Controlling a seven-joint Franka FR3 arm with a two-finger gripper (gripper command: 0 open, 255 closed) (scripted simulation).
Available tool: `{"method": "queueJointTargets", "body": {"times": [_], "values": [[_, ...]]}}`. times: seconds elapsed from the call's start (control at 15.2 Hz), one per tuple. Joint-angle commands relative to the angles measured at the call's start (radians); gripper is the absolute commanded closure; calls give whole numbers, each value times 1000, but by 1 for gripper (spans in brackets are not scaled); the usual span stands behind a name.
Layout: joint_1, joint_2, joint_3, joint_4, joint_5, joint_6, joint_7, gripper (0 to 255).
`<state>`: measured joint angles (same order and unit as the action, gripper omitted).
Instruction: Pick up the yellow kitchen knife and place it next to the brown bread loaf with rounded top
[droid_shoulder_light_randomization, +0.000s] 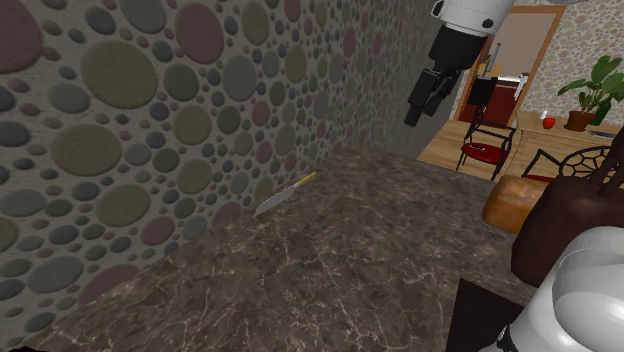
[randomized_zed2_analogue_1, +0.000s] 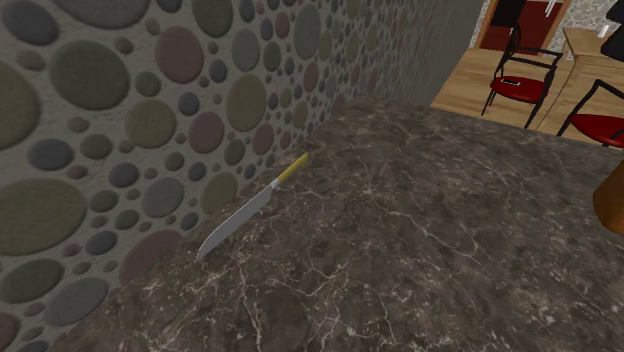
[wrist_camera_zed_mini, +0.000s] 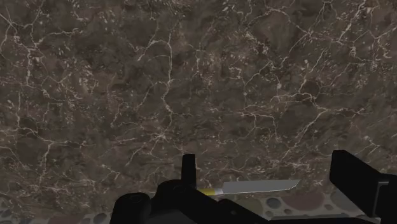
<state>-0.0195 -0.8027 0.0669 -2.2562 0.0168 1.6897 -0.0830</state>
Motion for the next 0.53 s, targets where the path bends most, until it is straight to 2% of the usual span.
{"method": "queueJointTargets", "body": {"times": [0.0, 0.46], "values": [[0, 0, 0, 0, 0, 0, 0, 0], [-69, 183, 141, 1, 70, 142, 332, 0]]}}
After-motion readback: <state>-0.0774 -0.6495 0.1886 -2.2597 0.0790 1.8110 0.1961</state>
